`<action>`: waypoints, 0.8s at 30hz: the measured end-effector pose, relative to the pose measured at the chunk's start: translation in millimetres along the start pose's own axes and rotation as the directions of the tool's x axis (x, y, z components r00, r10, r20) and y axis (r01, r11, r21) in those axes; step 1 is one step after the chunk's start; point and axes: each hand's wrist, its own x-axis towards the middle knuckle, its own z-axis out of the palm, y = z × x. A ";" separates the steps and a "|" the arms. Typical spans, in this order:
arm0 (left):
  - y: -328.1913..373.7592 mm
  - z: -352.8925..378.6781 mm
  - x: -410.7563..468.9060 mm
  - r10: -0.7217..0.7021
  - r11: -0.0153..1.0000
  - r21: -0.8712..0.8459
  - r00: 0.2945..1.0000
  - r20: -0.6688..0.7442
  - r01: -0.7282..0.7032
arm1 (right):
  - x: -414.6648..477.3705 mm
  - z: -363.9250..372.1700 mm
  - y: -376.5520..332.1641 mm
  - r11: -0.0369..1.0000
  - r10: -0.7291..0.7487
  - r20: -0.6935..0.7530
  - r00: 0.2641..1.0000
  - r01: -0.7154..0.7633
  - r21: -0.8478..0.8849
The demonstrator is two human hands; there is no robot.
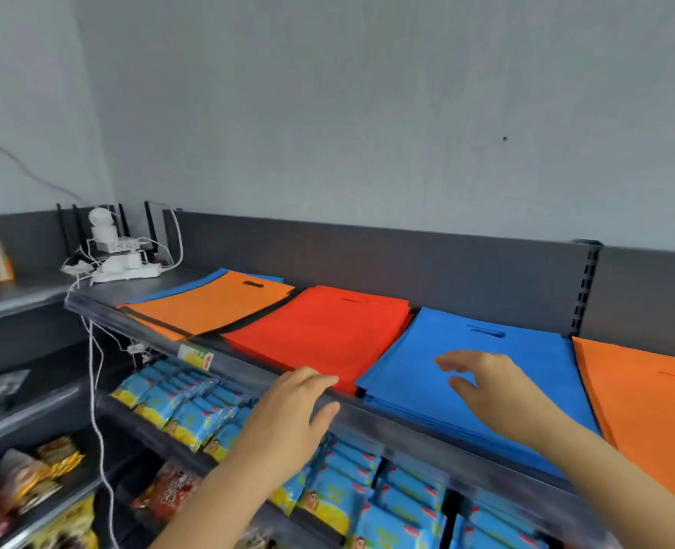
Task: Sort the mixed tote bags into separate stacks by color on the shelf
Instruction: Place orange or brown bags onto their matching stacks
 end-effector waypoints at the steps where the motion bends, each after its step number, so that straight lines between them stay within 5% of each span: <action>1: -24.0 -10.7 -4.7 -0.024 1.000 0.004 1.000 0.006 0.024 | 11.9 14.0 -21.6 1.000 -0.019 0.012 1.000 0.019 0.007; 11: -209.0 -84.0 -39.7 -0.181 0.982 0.053 0.982 -0.054 0.183 | 105.8 125.8 -185.3 0.987 -0.157 0.113 0.981 0.153 0.046; 24: -319.3 -110.3 -14.1 -0.253 0.959 0.092 0.956 -0.148 0.268 | 241.9 211.9 -274.0 0.982 -0.188 0.242 0.952 0.177 0.065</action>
